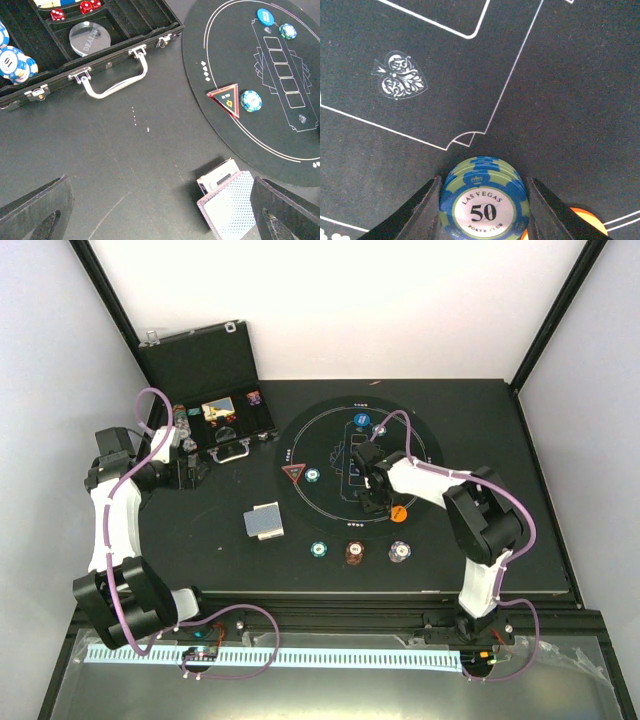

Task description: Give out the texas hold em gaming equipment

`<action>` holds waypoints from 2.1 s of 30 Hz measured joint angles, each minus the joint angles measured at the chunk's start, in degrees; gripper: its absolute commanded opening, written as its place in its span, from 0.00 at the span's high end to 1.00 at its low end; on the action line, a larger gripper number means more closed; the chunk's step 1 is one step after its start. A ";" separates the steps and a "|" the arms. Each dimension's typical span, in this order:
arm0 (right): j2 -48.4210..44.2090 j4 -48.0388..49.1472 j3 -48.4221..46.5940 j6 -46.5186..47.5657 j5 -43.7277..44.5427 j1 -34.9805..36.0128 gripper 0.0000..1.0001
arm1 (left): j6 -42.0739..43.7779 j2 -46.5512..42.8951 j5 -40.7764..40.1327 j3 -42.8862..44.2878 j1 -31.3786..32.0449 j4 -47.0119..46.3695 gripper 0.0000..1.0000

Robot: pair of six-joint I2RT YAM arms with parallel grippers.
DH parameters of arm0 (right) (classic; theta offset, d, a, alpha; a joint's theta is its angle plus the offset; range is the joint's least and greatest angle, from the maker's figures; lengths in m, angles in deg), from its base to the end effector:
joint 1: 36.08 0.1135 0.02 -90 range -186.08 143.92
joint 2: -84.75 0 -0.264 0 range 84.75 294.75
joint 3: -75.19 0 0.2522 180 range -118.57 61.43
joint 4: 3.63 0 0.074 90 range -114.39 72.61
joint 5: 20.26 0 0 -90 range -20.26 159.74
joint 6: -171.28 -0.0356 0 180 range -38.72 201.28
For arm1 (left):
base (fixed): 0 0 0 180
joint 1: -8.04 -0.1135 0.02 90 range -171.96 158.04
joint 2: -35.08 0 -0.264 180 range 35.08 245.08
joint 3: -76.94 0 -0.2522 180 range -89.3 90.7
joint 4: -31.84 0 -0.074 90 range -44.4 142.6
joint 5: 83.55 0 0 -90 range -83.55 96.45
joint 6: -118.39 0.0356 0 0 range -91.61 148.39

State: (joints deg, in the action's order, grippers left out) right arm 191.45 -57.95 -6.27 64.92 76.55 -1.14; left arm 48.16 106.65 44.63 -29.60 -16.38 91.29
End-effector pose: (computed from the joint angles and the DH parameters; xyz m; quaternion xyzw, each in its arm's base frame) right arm 0.2842 0.1934 0.1513 -0.1551 0.9819 -0.0140 0.1075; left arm 0.2306 0.0806 0.2862 0.0545 0.9104 -0.1917 0.3627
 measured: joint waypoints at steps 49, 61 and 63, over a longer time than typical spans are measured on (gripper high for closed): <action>-17.09 -7.76 6.58 -7.15 -2.78 22.64 0.21 | 0.00 0.00 1.33 0.17 0.00 0.15 0.01; -13.97 -7.19 8.13 -7.26 -2.91 22.64 0.41 | 0.02 0.00 1.33 0.17 0.00 0.17 0.01; -13.97 -7.15 8.26 -7.37 -2.89 22.64 0.44 | 0.02 0.00 1.31 0.17 0.00 0.17 0.01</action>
State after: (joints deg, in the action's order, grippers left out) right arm 177.48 -65.10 1.99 57.56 73.67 21.50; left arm 48.18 106.65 45.94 -29.42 -16.38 91.47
